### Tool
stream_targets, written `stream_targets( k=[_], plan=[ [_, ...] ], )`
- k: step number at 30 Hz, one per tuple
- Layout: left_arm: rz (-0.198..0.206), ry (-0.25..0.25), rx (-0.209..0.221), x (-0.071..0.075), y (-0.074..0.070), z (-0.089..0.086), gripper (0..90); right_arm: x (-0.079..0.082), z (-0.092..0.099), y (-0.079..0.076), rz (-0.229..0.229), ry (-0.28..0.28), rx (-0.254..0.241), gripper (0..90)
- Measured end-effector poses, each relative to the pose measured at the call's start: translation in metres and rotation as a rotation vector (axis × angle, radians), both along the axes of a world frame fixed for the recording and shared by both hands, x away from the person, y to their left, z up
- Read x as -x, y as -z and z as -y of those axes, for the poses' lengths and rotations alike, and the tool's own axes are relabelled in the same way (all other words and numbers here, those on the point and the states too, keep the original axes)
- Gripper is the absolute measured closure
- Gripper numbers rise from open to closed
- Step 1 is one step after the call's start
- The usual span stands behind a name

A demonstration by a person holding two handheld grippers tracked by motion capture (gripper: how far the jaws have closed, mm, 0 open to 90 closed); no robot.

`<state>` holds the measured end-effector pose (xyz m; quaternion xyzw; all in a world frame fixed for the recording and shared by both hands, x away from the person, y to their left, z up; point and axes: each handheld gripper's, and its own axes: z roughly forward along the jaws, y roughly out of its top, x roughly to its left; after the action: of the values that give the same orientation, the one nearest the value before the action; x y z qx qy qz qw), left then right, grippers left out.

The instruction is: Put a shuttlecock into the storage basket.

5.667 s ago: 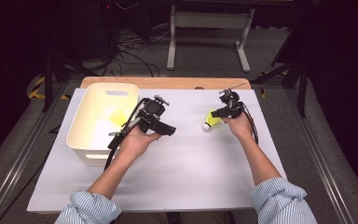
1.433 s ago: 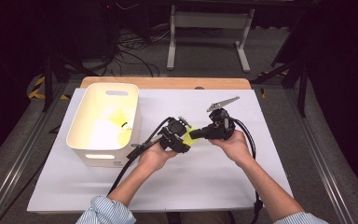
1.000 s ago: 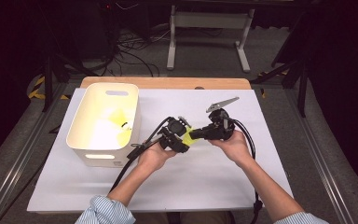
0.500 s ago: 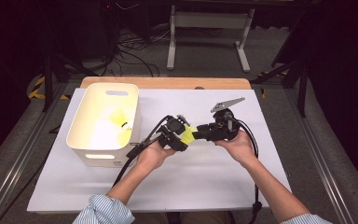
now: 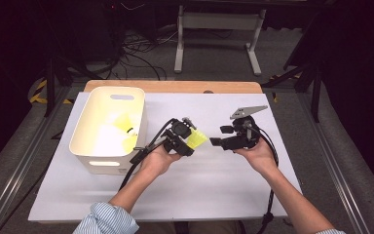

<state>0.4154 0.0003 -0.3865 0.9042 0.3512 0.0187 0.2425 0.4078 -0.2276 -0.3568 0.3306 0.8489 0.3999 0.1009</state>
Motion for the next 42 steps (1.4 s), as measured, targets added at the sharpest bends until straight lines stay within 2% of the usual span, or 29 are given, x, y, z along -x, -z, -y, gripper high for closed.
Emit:
stream_targets(
  k=[5,14,17,18,19,21,22,26,29,33,42],
  plan=[
    [0.001,-0.009,0.0,-0.001,-0.003,-0.005,64.8,0.004,0.003,0.002,0.024,0.017,-0.009,31.4],
    [0.002,-0.019,-0.001,0.0,-0.006,-0.009,64.8,0.013,0.013,0.016,0.078,0.044,-0.021,27.7],
    [-0.004,-0.023,0.006,-0.006,-0.007,-0.008,64.8,0.016,0.018,0.02,0.079,0.047,-0.008,25.8],
    [-0.007,-0.02,0.018,-0.008,-0.007,-0.008,64.8,0.018,0.02,0.02,0.088,0.053,-0.008,25.7],
    [-0.009,-0.021,0.015,-0.009,-0.007,-0.008,64.8,0.021,0.023,0.021,0.094,0.057,-0.026,25.6],
    [-0.002,-0.026,0.007,-0.011,-0.007,-0.009,64.8,0.025,0.026,0.024,0.11,0.064,-0.027,24.9],
    [-0.01,-0.034,0.01,-0.011,-0.007,-0.009,64.8,0.027,0.028,0.026,0.115,0.064,-0.027,24.5],
    [-0.002,-0.04,0.015,-0.01,-0.011,-0.011,64.8,0.035,0.036,0.033,0.129,0.093,-0.036,23.0],
    [0.004,-0.045,0.019,-0.007,-0.016,-0.011,64.8,0.045,0.042,0.034,0.163,0.111,-0.054,22.4],
    [0.009,-0.05,0.014,-0.005,-0.018,-0.013,64.8,0.054,0.05,0.037,0.186,0.128,-0.071,22.0],
    [0.009,-0.064,0.024,-0.007,-0.02,-0.017,64.8,0.059,0.056,0.047,0.189,0.144,-0.075,20.9]
  ],
)
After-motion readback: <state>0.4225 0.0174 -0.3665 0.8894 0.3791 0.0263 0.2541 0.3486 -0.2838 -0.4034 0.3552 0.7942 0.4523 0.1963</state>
